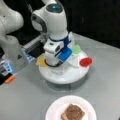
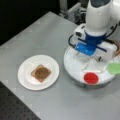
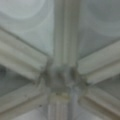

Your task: Ingredient selection for cheeseburger or sandwich

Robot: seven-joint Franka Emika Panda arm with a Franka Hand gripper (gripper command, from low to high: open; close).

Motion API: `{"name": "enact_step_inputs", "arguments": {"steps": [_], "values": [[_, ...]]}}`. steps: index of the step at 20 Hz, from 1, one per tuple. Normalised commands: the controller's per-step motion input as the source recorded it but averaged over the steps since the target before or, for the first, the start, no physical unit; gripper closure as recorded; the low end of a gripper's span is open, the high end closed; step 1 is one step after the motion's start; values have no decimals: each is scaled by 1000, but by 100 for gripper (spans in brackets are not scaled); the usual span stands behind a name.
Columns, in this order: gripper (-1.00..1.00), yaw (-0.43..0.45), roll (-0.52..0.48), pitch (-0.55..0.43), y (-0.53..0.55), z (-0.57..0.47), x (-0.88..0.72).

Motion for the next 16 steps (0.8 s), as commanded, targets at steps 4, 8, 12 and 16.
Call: {"name": "enact_step_inputs", "arguments": {"steps": [4, 8, 12, 16], "values": [[-100, 94, -124, -148, 76, -127, -117], [-100, 94, -146, -156, 61, -156, -103], [-100, 94, -176, -146, 57, -200, -71], [-100, 85, -184, -112, 63, -152, -34]]}}
